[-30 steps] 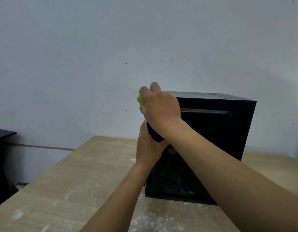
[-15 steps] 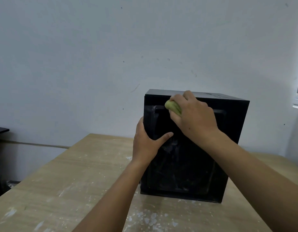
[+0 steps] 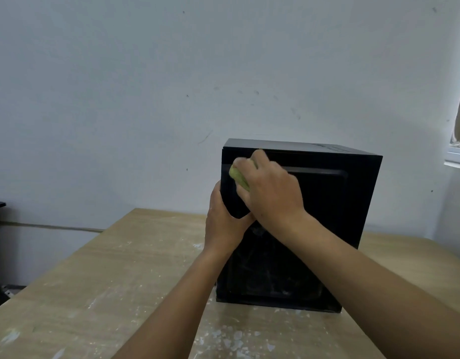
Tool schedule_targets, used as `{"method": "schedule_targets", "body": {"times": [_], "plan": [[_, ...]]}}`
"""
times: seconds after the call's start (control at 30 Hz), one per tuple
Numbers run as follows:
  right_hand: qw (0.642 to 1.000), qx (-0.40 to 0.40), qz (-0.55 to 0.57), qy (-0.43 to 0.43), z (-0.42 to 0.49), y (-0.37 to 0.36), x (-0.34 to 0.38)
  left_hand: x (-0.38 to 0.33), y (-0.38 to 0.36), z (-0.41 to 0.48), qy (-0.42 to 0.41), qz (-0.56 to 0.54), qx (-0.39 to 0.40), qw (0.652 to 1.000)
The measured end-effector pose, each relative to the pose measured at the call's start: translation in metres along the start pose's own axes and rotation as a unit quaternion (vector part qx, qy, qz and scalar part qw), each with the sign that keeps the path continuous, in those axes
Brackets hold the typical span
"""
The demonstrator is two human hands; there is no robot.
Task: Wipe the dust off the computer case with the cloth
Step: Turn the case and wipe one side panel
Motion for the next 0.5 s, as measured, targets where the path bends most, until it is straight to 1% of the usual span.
{"method": "schedule_targets", "body": {"times": [0.07, 0.13, 0.2, 0.37, 0.43, 0.5], "plan": [[0.999, 0.016, -0.017, 0.027, -0.011, -0.004, 0.005, 0.003, 0.000, 0.000, 0.004, 0.002, -0.001, 1.000], [0.999, 0.030, -0.017, 0.037, -0.016, -0.005, 0.007, 0.006, -0.001, -0.001, 0.011, -0.009, 0.000, 1.000], [0.999, 0.037, -0.016, 0.030, -0.012, -0.002, 0.005, 0.007, 0.000, -0.003, 0.013, -0.016, 0.007, 1.000], [0.999, 0.019, -0.026, -0.007, 0.020, 0.010, -0.001, 0.013, 0.001, -0.010, 0.013, -0.027, 0.022, 0.999], [0.999, 0.034, -0.028, -0.027, 0.028, 0.013, -0.002, 0.017, 0.001, -0.013, 0.024, -0.025, 0.023, 0.999], [0.998, 0.039, -0.027, -0.029, 0.026, 0.010, 0.000, 0.020, 0.001, -0.014, 0.025, -0.023, 0.022, 0.999]]}}
Point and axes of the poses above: each hand's wrist, its own z-axis towards the middle knuckle, its own y-axis out of the back of the hand, x = y × z, the point moved 3 cm from there along z, towards the middle knuckle, and after that the axes turned 9 degrees about -x, right-handed, at the moved point
